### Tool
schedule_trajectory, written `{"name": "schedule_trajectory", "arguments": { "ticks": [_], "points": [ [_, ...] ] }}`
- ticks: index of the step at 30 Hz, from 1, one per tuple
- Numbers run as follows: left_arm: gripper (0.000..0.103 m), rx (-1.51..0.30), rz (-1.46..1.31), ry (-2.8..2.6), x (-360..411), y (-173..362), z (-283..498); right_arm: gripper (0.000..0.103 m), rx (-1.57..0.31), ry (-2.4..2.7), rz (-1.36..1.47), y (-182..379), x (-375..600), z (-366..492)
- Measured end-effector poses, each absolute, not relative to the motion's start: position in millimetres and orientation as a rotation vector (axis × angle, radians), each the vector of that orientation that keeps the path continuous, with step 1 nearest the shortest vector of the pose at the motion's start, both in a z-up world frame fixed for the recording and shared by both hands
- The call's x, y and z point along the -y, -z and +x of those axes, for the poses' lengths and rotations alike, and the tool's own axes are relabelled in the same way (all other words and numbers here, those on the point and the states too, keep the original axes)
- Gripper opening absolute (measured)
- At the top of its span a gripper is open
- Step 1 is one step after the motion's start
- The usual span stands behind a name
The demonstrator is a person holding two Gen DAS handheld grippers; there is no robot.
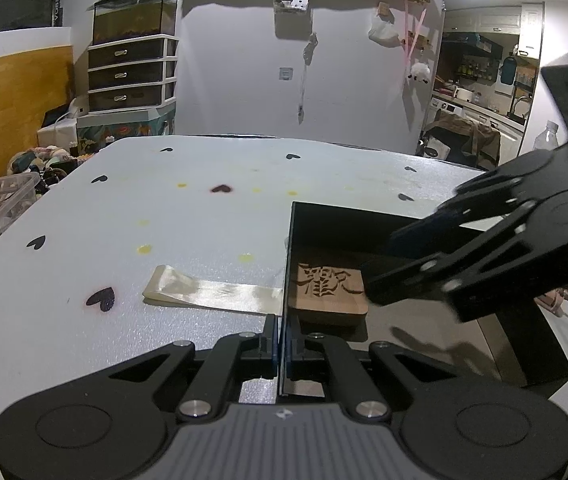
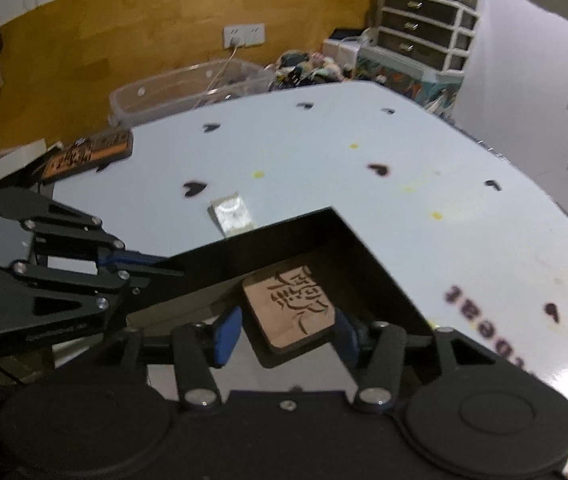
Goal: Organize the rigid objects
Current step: 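Carry the wooden stamp into the black box and open the right gripper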
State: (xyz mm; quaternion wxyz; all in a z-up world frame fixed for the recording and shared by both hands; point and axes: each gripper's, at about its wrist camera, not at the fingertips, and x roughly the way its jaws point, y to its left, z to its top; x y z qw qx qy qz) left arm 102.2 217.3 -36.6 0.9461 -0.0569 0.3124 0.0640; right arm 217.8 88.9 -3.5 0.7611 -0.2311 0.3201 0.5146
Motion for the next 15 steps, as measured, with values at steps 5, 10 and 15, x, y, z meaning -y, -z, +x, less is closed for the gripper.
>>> {"name": "schedule_trajectory", "arguments": {
  "ticks": [5, 10, 15],
  "points": [
    [0.003, -0.636, -0.117, -0.137, -217, 37, 103, 0.074, -0.633, -1.066, -0.467, -10, -67, 210],
    [0.003, -0.638, -0.121, -0.142, -216, 37, 103, 0.085, -0.585, -1.013, -0.413, -22, -41, 201],
    [0.003, -0.639, -0.124, -0.144, -216, 37, 103, 0.098, -0.533, -0.951, -0.364, -30, -14, 193]
  ]
}}
